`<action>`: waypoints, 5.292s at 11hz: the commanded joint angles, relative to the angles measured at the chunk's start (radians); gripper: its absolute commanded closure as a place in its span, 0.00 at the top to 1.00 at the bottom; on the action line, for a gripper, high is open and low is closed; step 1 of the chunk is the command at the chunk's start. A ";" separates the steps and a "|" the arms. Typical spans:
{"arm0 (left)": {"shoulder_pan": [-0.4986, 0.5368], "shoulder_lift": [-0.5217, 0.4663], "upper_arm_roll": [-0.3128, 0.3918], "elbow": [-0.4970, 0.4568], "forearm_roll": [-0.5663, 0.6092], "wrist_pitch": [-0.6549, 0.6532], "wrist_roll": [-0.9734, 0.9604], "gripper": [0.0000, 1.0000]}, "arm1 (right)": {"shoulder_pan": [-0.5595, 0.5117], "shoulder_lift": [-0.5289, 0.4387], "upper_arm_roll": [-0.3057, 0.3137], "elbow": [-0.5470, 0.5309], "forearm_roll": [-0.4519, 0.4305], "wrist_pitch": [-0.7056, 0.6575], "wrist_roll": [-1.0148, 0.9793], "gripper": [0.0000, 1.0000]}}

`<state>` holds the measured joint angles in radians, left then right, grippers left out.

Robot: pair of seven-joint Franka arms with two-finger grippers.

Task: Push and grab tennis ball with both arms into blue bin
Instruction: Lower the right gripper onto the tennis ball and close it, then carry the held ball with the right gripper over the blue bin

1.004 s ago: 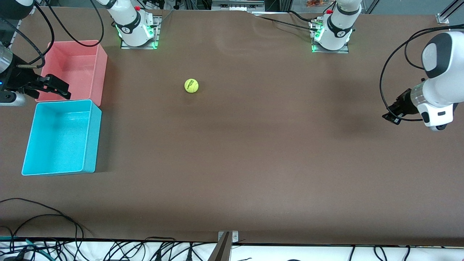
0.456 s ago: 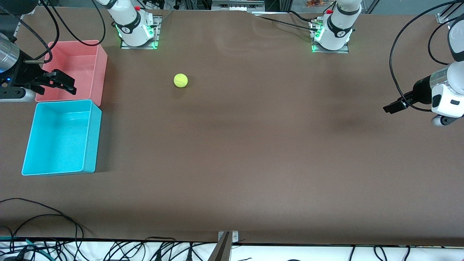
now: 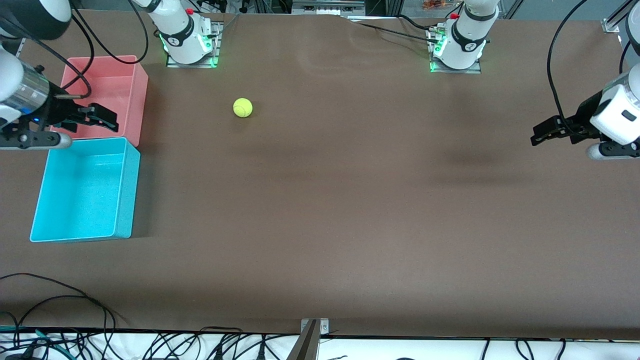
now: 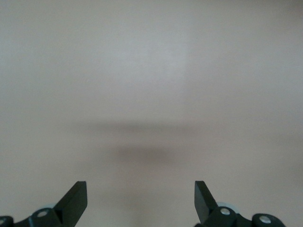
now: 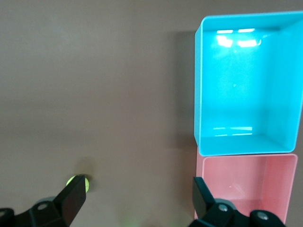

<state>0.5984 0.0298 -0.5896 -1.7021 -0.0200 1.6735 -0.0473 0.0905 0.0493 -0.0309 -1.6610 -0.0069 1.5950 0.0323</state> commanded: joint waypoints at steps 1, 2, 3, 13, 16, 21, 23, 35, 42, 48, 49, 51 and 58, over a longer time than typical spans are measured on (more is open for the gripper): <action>0.009 -0.013 -0.071 0.059 -0.015 -0.015 0.161 1.00 | 0.060 -0.006 0.005 -0.100 0.004 0.023 0.012 1.00; 0.009 -0.016 -0.093 0.062 -0.017 -0.003 0.185 1.00 | 0.098 0.004 0.008 -0.132 0.005 0.023 0.014 1.00; 0.009 -0.024 -0.101 0.061 -0.017 0.018 0.204 1.00 | 0.139 0.000 0.012 -0.172 0.011 0.031 0.015 1.00; 0.012 -0.024 -0.091 0.104 0.015 0.049 0.350 1.00 | 0.209 0.026 0.307 -0.704 0.033 0.454 0.237 1.00; 0.012 -0.016 -0.091 0.105 0.017 0.052 0.354 1.00 | 0.209 0.092 0.350 -0.724 0.036 0.519 0.278 1.00; -0.373 -0.024 0.277 0.105 0.049 0.041 0.345 1.00 | 0.216 0.161 0.382 -0.795 0.053 0.680 0.278 1.00; -0.486 -0.028 0.384 0.105 0.049 0.041 0.343 1.00 | 0.221 0.172 0.382 -0.827 0.053 0.732 0.278 1.00; -0.629 -0.022 0.513 0.131 0.113 -0.021 0.267 1.00 | 0.213 0.202 0.313 -0.495 0.028 0.437 0.241 0.33; -0.621 -0.025 0.505 0.136 0.094 -0.051 0.262 1.00 | 0.201 0.208 0.186 -0.192 0.018 0.197 0.233 0.33; -0.615 -0.025 0.505 0.136 0.052 -0.057 0.258 1.00 | 0.193 0.202 0.140 -0.120 -0.004 0.117 0.187 0.33; -0.615 -0.024 0.505 0.137 0.034 -0.057 0.253 1.00 | 0.193 0.202 0.125 -0.117 -0.045 0.117 0.172 0.33; -0.615 -0.024 0.508 0.151 0.031 -0.058 0.253 1.00 | 0.180 0.208 0.070 -0.088 -0.119 0.115 0.006 0.34; -0.614 -0.016 0.511 0.154 0.029 -0.058 0.251 1.00 | -0.025 0.279 -0.052 0.027 -0.117 0.125 -0.554 0.34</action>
<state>-0.0175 0.0057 -0.0810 -1.5714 0.0272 1.6382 0.2083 0.1668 0.2649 -0.0800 -1.7127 -0.1241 1.7391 -0.3366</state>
